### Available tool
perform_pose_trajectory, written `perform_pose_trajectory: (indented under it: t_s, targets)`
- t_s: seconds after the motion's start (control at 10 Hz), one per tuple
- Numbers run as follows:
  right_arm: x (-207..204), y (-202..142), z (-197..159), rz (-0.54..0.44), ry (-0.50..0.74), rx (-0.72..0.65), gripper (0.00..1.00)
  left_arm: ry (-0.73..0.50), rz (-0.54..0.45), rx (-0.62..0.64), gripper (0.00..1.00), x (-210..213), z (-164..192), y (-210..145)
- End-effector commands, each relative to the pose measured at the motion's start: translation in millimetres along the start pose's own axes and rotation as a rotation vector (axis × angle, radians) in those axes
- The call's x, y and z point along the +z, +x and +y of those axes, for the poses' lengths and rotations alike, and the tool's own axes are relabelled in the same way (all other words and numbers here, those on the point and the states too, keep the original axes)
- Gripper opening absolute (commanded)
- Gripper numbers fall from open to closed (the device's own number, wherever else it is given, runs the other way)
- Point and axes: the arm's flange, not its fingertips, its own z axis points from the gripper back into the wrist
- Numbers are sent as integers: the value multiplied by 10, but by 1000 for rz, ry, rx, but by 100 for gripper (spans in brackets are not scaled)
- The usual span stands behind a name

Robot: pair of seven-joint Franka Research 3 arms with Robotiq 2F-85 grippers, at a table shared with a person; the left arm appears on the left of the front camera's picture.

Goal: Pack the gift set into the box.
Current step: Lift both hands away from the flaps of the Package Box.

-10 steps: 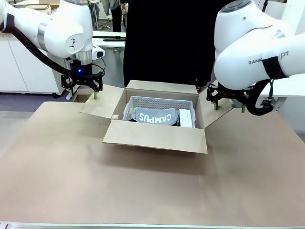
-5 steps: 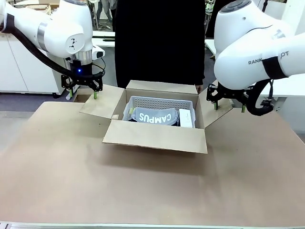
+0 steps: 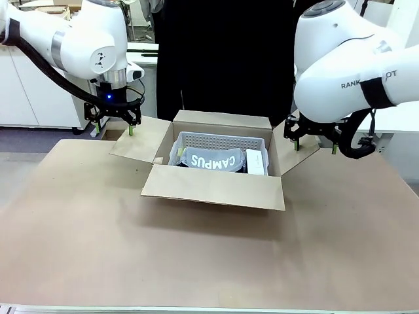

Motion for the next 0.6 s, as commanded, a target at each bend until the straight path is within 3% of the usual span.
perform_pose_trajectory:
  t_s: [0.0, 0.2, 0.4, 0.5]
  targets:
    - [25, 5, -139, -27, 43, 32, 100, 0, 0, 0, 100, 0, 0, 0]
    - [193, -113, -619, -131, 217, 111, 100, -233, 34, -156, 100, 385, 230, 27]
    - [411, -376, -1240, -253, 484, 173, 100, -572, 14, -402, 100, 993, 660, -114]
    - [500, -530, -1552, -207, 689, 186, 100, -756, 29, -557, 100, 1195, 847, -209]
